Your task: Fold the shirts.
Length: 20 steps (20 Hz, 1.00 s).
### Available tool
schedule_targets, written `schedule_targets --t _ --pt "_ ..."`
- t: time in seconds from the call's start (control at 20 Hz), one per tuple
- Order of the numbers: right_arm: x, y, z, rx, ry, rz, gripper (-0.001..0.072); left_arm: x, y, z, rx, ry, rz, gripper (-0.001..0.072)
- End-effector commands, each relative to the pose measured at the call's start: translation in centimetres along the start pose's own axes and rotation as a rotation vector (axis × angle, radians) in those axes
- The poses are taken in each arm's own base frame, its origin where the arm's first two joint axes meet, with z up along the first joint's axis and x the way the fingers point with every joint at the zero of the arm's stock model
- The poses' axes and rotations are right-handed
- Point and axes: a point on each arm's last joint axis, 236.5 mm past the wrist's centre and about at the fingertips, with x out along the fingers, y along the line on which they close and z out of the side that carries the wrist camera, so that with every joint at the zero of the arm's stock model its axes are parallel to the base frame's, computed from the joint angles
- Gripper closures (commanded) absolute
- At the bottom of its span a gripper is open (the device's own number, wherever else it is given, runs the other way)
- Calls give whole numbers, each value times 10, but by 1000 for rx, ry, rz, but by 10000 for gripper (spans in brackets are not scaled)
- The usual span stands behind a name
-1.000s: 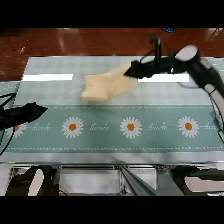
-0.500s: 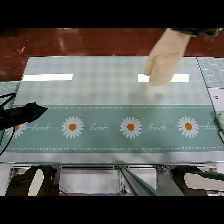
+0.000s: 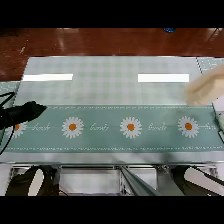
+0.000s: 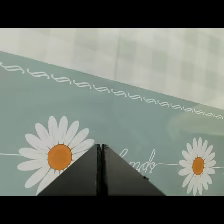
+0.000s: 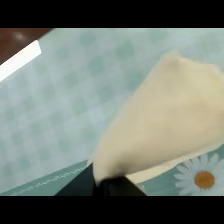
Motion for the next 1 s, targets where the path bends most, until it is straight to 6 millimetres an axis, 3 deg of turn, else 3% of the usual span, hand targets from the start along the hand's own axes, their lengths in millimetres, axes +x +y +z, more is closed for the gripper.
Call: schedule_targets --t 0.0,0.15,0.4,0.5,0.55,0.6,0.65,0.85,0.95 --pt "-28 -76 -45 184 45 -231 696 1 -6 3 15 -15 -14 686" --pt "-37 -131 -93 344 65 -347 695 3 -12 7 40 -37 -25 686" --pt "-44 -226 -206 650 147 -615 696 6 -20 11 66 -57 -41 685" --pt "-49 -253 -241 740 137 -717 695 6 -23 11 72 -58 -48 685" --pt "-49 -259 -257 782 152 -757 644 7 -25 10 77 -56 -51 686" --pt "-43 -260 -267 786 188 -758 412 7 -26 9 81 -53 -54 685" --pt "-34 -259 -273 760 240 -734 298 7 -27 9 83 -52 -56 686" --pt "-29 -261 -269 701 293 -748 296 9 -25 15 76 -70 -52 686" --pt "-27 -260 -248 687 253 -713 299 14 -24 19 67 -62 -48 686"
